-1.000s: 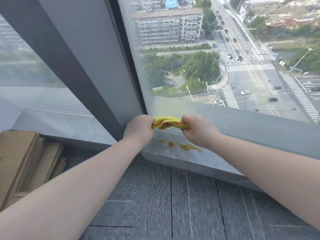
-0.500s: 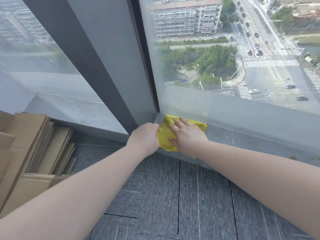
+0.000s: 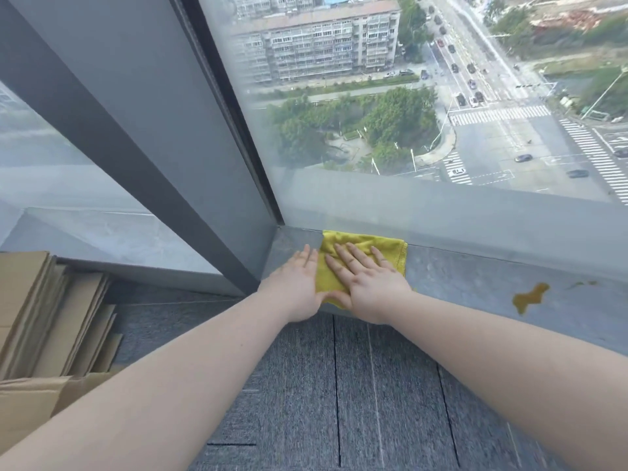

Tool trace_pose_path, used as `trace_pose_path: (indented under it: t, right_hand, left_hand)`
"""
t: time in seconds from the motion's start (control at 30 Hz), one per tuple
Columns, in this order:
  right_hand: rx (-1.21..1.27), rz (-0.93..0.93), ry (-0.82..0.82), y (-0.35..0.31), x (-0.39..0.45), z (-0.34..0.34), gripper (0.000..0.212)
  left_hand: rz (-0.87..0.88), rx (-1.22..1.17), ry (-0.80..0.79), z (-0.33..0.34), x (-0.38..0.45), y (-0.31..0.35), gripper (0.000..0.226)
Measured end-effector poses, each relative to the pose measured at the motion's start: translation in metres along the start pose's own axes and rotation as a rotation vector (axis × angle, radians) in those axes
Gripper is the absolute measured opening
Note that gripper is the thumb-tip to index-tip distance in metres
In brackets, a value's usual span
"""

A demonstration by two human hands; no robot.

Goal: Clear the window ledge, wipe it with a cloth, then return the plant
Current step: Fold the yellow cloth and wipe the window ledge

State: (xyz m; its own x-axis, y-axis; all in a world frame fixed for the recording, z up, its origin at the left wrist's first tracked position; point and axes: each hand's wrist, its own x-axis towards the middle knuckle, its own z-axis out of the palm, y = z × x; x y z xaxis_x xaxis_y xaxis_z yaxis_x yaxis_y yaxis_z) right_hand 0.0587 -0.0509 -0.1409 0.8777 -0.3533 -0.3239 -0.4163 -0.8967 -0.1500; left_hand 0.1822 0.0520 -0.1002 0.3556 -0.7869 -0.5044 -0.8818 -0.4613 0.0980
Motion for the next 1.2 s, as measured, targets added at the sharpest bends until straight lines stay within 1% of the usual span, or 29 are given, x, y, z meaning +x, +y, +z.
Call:
trace_pose_path:
  t: [0.03,0.13,0.23,0.33,0.43,0.5,0.53,0.57,0.6,0.67,0.7,0.8,0.9,0.97,1.0,1.07,1.2]
  right_hand:
    - [-0.012,0.010,-0.010,0.010,-0.009,0.001,0.096]
    - [-0.054,0.037,-0.045,0.043,-0.037,0.004,0.096]
    - [-0.080,0.068,-0.090,0.074,-0.068,0.003,0.097]
    - [-0.097,0.105,-0.132,0.100,-0.098,0.001,0.095]
    - [-0.102,0.153,-0.145,0.109,-0.110,0.006,0.101]
    - [-0.090,0.170,-0.139,0.104,-0.108,0.010,0.109]
    - [-0.076,0.175,-0.132,0.099,-0.105,0.011,0.110]
    - [-0.061,0.176,-0.119,0.093,-0.100,0.012,0.106]
    - [-0.051,0.171,-0.102,0.085,-0.094,0.012,0.099]
    - [-0.042,0.156,-0.077,0.065,-0.077,0.012,0.076]
    - [-0.030,0.145,-0.064,0.053,-0.068,0.012,0.072]
    - [-0.014,0.122,-0.043,0.035,-0.052,0.012,0.069]
    - [-0.056,0.086,-0.014,0.047,-0.058,0.014,0.069]
    - [-0.094,0.083,-0.029,0.061,-0.069,0.014,0.071]
    - [-0.111,0.090,-0.042,0.068,-0.076,0.015,0.075]
    - [-0.132,0.113,-0.068,0.083,-0.093,0.017,0.091]
    - [-0.134,0.214,-0.094,0.120,-0.134,0.019,0.102]
  left_hand:
    - [0.010,0.017,-0.016,0.001,0.004,0.006,0.088]
    - [0.070,0.057,0.004,0.007,0.015,0.020,0.092]
    - [0.145,0.107,-0.006,0.017,0.020,0.031,0.088]
    - [0.151,0.083,0.000,0.024,0.022,0.036,0.080]
    - [0.164,0.066,0.042,0.026,0.023,0.034,0.072]
    - [0.180,0.066,0.061,0.027,0.023,0.032,0.071]
    - [0.186,0.064,0.070,0.027,0.023,0.032,0.071]
    - [0.189,0.063,0.080,0.028,0.023,0.032,0.070]
    - [0.189,0.064,0.088,0.028,0.023,0.032,0.070]
    - [0.188,0.069,0.096,0.028,0.024,0.032,0.070]
    - [0.189,0.072,0.100,0.028,0.025,0.031,0.071]
    - [0.193,0.087,0.098,0.027,0.027,0.032,0.071]
    - [0.192,0.108,0.087,0.024,0.026,0.034,0.071]
    - [0.193,0.118,0.084,0.023,0.026,0.034,0.071]
    - [0.193,0.120,0.081,0.023,0.026,0.033,0.072]
    - [0.191,0.128,0.079,0.024,0.026,0.033,0.072]
    - [0.184,0.169,0.072,0.024,0.025,0.033,0.072]
